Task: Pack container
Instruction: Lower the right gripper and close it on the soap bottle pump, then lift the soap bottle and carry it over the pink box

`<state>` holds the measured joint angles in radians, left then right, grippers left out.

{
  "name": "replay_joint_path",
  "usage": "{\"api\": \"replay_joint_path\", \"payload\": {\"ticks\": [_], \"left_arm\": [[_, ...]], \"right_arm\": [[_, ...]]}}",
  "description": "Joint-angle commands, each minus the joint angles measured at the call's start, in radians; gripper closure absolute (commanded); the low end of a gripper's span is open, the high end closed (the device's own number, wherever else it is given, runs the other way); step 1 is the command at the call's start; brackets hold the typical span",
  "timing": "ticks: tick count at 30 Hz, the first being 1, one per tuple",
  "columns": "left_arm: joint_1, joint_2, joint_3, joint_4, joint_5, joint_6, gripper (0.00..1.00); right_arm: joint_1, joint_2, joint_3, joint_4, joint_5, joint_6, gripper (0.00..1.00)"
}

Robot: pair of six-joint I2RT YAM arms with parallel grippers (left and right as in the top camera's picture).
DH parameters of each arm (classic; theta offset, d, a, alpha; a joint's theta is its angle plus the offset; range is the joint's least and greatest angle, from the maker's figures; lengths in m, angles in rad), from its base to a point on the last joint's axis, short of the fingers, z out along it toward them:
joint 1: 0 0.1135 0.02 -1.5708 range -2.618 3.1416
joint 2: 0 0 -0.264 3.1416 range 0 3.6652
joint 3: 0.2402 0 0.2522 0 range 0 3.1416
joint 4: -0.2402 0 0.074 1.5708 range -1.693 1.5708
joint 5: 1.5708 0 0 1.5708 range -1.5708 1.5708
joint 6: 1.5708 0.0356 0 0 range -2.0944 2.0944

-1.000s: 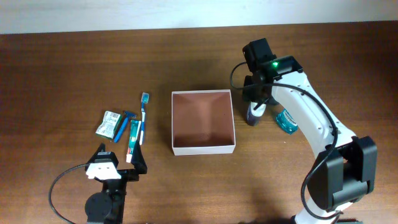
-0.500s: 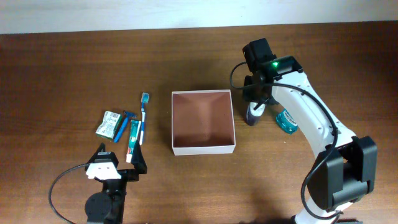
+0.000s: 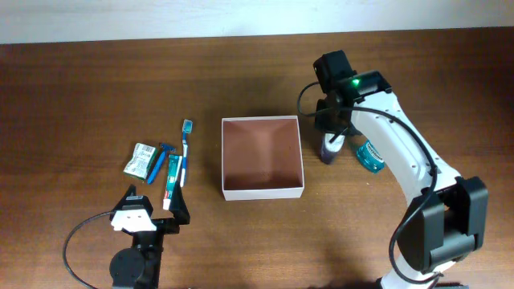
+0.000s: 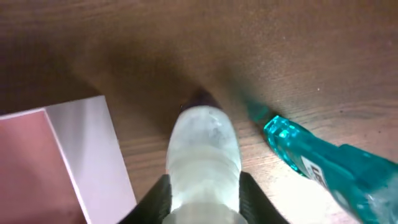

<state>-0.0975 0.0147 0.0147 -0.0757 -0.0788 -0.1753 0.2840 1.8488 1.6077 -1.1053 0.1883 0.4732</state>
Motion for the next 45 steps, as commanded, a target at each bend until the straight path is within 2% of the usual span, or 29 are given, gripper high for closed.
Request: {"api": "replay_joint_path", "payload": {"ticks": [1,10,18,27,33,45], "left_arm": [[0.002,-0.009,-0.006,0.002,-0.007,0.016,0.01],[0.002,-0.009,-0.006,0.002,-0.007,0.016,0.01],[0.002,-0.009,-0.006,0.001,-0.007,0.016,0.01],[0.002,-0.009,-0.006,0.001,-0.007,0.016,0.01],[0.002,-0.009,-0.006,0.001,-0.007,0.016,0.01],[0.002,-0.009,-0.006,0.002,-0.007,0.016,0.01]], "right_arm": [[-0.005,0.002,0.037,-0.021,0.026,-0.013,0.77],[-0.003,0.001,0.115,-0.084,0.022,-0.024,0.76],[0.007,-0.006,0.302,-0.177,-0.103,-0.108,0.76],[0.134,-0.016,0.481,-0.211,-0.062,-0.206,0.76],[0.25,-0.016,0.507,-0.183,0.082,-0.207,0.76],[0.304,-0.01,0.504,-0.085,0.075,-0.09,0.75]]}}
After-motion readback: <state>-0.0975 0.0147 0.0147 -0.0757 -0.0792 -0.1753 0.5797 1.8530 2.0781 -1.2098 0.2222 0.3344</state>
